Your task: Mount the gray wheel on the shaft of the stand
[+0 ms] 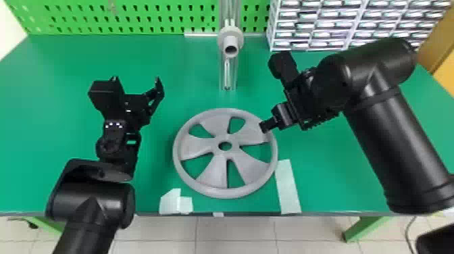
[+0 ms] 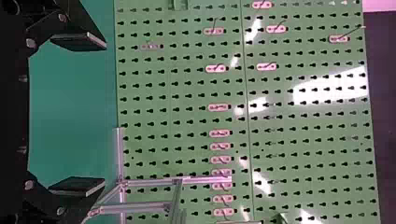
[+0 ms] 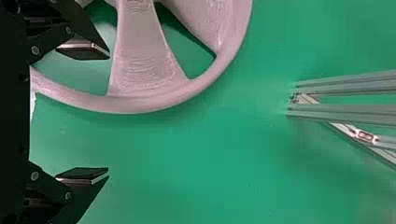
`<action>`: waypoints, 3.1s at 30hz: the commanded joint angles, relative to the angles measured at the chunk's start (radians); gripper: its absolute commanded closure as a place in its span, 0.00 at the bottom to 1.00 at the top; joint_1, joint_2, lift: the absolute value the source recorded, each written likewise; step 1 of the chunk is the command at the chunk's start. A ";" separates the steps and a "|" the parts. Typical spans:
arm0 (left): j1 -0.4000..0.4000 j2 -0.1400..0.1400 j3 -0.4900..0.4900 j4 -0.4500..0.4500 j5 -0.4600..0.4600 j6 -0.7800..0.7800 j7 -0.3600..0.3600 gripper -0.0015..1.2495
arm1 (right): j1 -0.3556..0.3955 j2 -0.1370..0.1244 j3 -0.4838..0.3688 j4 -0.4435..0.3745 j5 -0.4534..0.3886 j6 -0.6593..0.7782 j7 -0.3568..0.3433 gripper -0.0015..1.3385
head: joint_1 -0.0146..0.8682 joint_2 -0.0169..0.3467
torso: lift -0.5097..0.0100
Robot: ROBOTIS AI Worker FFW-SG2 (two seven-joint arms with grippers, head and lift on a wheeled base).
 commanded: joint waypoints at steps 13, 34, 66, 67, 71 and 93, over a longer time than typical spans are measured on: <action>-0.001 0.000 -0.001 0.001 -0.002 0.000 0.002 0.20 | 0.017 0.012 -0.003 0.051 -0.005 0.001 0.000 0.29 | 1.00 0.19 | 0.79; -0.001 0.000 -0.010 -0.001 -0.006 0.002 0.018 0.20 | 0.041 0.038 -0.062 0.078 0.019 0.001 0.000 0.29 | 1.00 0.19 | 0.79; -0.006 0.014 -0.025 -0.001 0.002 0.003 0.031 0.20 | 0.032 0.045 -0.074 0.129 0.035 0.001 0.000 0.29 | 1.00 0.19 | 0.79; -0.006 0.014 -0.025 -0.001 0.002 0.003 0.031 0.20 | 0.031 0.045 -0.075 0.131 0.035 0.001 -0.002 0.29 | 1.00 0.19 | 0.79; -0.006 0.014 -0.027 -0.001 0.002 0.003 0.032 0.20 | 0.032 0.045 -0.074 0.134 0.038 0.001 0.000 0.29 | 1.00 0.19 | 0.79; -0.008 0.017 -0.029 0.001 0.003 0.003 0.034 0.20 | 0.029 0.068 -0.049 0.140 0.039 0.001 -0.002 0.29 | 1.00 0.19 | 0.79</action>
